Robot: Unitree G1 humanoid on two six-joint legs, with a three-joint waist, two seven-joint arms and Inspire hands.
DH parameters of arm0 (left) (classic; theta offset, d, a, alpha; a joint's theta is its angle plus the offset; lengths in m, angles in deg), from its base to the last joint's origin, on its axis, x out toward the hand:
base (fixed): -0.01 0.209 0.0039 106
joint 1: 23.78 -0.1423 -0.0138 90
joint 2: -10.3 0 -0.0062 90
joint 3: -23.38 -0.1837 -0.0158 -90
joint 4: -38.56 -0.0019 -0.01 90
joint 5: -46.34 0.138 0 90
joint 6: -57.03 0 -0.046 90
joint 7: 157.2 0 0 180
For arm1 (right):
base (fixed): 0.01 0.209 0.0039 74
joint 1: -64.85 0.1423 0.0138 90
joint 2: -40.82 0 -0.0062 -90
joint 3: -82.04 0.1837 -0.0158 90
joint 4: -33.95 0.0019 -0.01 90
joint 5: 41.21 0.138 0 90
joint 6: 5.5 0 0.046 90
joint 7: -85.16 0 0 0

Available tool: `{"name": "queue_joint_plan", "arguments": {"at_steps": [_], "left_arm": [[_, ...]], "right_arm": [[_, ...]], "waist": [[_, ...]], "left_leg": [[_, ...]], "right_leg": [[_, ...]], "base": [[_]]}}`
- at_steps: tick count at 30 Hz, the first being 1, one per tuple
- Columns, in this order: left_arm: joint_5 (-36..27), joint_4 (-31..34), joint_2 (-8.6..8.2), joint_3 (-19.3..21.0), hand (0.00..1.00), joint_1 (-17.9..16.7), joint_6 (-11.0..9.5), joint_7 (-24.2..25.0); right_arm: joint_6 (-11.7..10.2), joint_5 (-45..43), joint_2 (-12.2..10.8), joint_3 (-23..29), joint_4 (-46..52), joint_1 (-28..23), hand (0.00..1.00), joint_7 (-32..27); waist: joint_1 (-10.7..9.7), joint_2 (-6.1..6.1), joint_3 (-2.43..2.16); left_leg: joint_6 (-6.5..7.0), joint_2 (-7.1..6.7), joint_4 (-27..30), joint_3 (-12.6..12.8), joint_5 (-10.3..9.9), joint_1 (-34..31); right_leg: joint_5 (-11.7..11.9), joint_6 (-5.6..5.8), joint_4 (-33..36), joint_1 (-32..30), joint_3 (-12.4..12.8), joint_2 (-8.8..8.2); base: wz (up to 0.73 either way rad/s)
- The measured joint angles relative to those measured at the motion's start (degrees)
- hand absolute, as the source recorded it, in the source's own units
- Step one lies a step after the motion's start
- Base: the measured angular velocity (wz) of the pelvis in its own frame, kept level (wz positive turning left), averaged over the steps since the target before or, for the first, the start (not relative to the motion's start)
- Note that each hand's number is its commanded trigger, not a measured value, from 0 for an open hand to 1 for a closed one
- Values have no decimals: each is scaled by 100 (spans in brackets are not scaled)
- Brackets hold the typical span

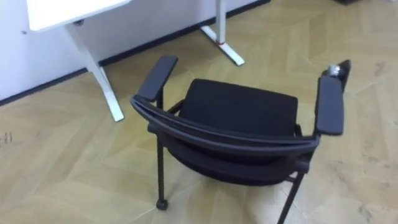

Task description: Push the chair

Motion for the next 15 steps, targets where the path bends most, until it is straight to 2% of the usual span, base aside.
{"name": "queue_joint_plan", "arguments": {"at_steps": [2, 3, 5, 7, 10, 12, 15], "left_arm": [[367, 111, -1, 0, 0, -10, 10, 37], [609, 178, -1, 0, 0, -16, 14, 59], [935, 269, 0, -31, 0, -16, 28, 123], [1408, 336, 5, -220, 0, -3, 73, 228], [2032, 340, 22, -450, 0, 4, 76, 370], [2226, 339, 46, -568, 0, 2, 57, 436], [2243, 339, 184, -642, 0, 2, 55, 596]], "right_arm": [[-6, -67, 57, 30, 9, -54, 0, 0], [-19, -96, 80, 31, 28, -114, 0, -2], [-55, -91, 84, 25, 30, -173, 0, 0], [-54, -91, 81, -13, 4, -176, 0, 53], [-59, -150, 65, -25, 2, -140, 0, 125], [-66, -153, 66, -46, 3, -147, 0, 174], [-68, -138, 66, -62, -3, -158, 0, 228]], "waist": [[-23, 8, -2], [-22, 20, -23], [-29, 37, -35], [-47, 79, -60], [-84, 99, -62], [-99, 103, -60], [-183, 122, -47]], "left_leg": [[0, 14, -30, 95, 0, 73], [0, 23, -64, 143, 0, 128], [0, 38, -91, 211, 0, 170], [0, 46, -91, 266, 0, 193], [0, 60, -91, 336, 0, 248], [0, 68, -90, 382, 0, 276], [0, 80, -93, 456, 0, 303]], "right_leg": [[0, 0, 0, 18, 69, -5], [0, 0, 2, 24, 142, -5], [0, 0, 2, 21, 201, -5], [0, 0, 8, 13, 267, -8], [1, -1, 30, 28, 351, -9], [3, -2, 42, 33, 397, -9], [10, -4, 54, 21, 463, -10]], "base": [[-22], [-27], [-19], [-12], [-13], [-11], [-10]]}}
